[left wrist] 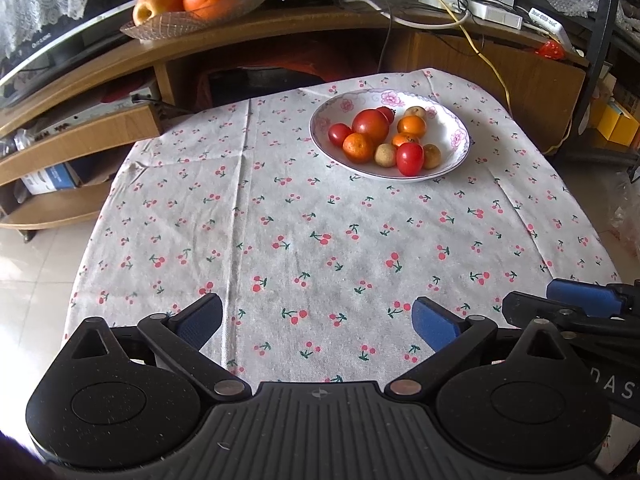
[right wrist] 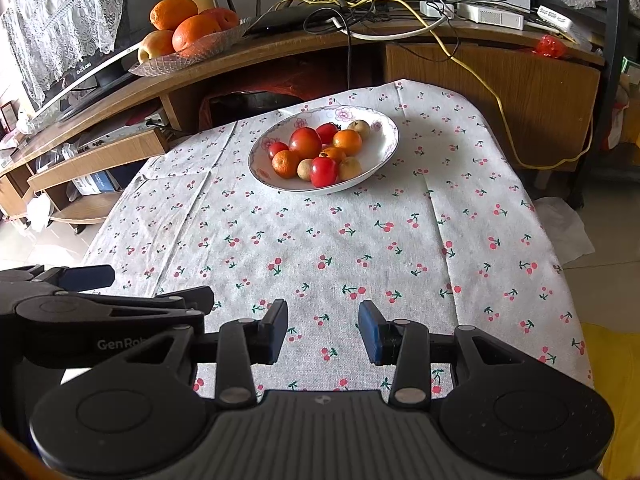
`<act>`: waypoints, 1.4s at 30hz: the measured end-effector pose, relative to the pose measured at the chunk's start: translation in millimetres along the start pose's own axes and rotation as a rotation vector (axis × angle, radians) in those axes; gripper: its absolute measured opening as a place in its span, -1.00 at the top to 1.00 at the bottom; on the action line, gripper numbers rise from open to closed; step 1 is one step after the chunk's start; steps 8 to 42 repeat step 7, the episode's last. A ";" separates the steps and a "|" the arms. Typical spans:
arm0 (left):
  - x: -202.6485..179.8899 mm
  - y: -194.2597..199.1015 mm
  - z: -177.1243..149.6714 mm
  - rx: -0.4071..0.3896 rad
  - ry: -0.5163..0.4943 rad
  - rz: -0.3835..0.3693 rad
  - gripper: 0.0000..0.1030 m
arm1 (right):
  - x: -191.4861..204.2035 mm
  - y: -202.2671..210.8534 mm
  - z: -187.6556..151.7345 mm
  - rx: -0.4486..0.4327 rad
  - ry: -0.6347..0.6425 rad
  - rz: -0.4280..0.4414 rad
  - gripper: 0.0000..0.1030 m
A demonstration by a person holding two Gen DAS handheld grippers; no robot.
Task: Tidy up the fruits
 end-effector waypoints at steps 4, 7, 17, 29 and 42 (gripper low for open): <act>-0.8 -0.3 -0.5 0.000 -0.002 0.011 -0.98 | -0.3 -0.9 -0.5 0.003 -0.001 -0.001 0.24; -0.5 -0.4 -0.2 -0.002 -0.002 0.011 -0.98 | -0.8 -1.5 -0.3 0.002 -0.003 0.000 0.24; -0.5 -0.4 -0.2 -0.002 -0.002 0.011 -0.98 | -0.8 -1.5 -0.3 0.002 -0.003 0.000 0.24; -0.5 -0.4 -0.2 -0.002 -0.002 0.011 -0.98 | -0.8 -1.5 -0.3 0.002 -0.003 0.000 0.24; -0.5 -0.4 -0.2 -0.002 -0.002 0.011 -0.98 | -0.8 -1.5 -0.3 0.002 -0.003 0.000 0.24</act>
Point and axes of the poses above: each gripper's, at about its wrist camera, not at the fingertips, and y roughly against the way its jaws point, x to its left, z to its top, the point moved 4 cm from there along -y, roughly the way its jaws point, and after that the axes turned 2 degrees about x, right-handed, at the moved point
